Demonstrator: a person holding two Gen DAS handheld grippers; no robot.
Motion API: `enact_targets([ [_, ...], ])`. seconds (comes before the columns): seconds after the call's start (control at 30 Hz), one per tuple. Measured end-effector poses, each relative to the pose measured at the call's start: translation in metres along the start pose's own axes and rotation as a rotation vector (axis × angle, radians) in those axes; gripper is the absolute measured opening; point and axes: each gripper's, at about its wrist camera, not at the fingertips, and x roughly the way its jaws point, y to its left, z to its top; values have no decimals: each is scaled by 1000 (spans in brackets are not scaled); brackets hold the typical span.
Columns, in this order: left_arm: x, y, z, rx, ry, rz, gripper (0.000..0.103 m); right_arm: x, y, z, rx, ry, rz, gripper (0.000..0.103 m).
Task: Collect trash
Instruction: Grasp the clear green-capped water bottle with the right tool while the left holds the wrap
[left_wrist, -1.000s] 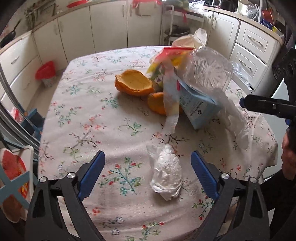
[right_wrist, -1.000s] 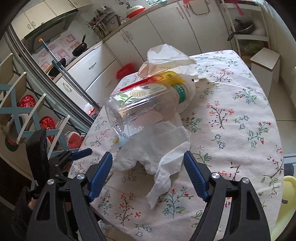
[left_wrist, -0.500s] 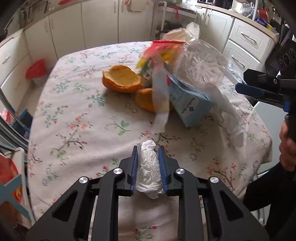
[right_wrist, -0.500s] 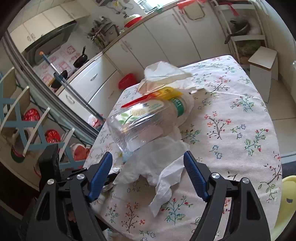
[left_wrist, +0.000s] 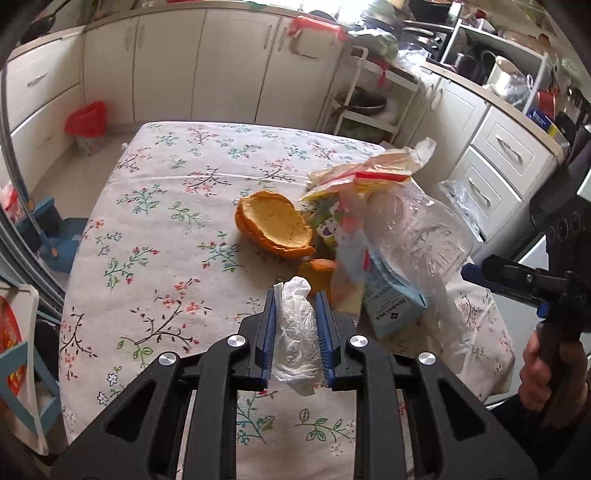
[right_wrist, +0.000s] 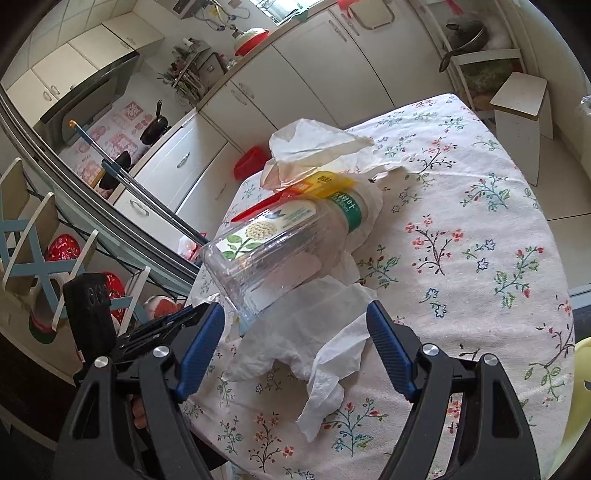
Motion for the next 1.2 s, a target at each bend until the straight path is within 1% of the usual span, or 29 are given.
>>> enact_targets([
  [0.23,2,0,0,-9,6,8,19,-2,12,2,-63,-16,-22,76],
  [0.4,3,3,1,-11,6,11,19,14,17,-5,-86,56,-27,76],
  [0.47,3,4,2,-10,6,11,19,13,23,-6,-106,44,-28,76],
  [0.57,3,4,2,-11,6,11,19,7,24,-2,-100,12,-9,77],
  [0.7,2,5,2,-11,5,12,19,17,21,-5,-98,50,-31,78],
  [0.77,2,6,1,-11,5,12,19,20,25,-7,-119,62,-42,78],
  [0.87,2,6,2,-8,7,13,19,29,28,-11,-154,103,-110,78],
  [0.9,1,6,1,-6,8,14,19,33,25,-12,-149,123,-131,78],
  [0.97,1,6,2,-6,7,17,19,39,13,-15,-91,162,-124,77],
  [1.03,0,6,2,-8,5,18,19,39,4,-15,-49,173,-104,69],
  [1.07,-1,7,2,-9,3,18,19,38,-1,-15,-29,181,-75,59],
  [1.1,-1,7,2,-10,3,19,19,38,-2,-15,-21,186,-64,53],
  [1.2,0,8,1,-11,5,20,19,33,1,-15,-44,181,-80,51],
])
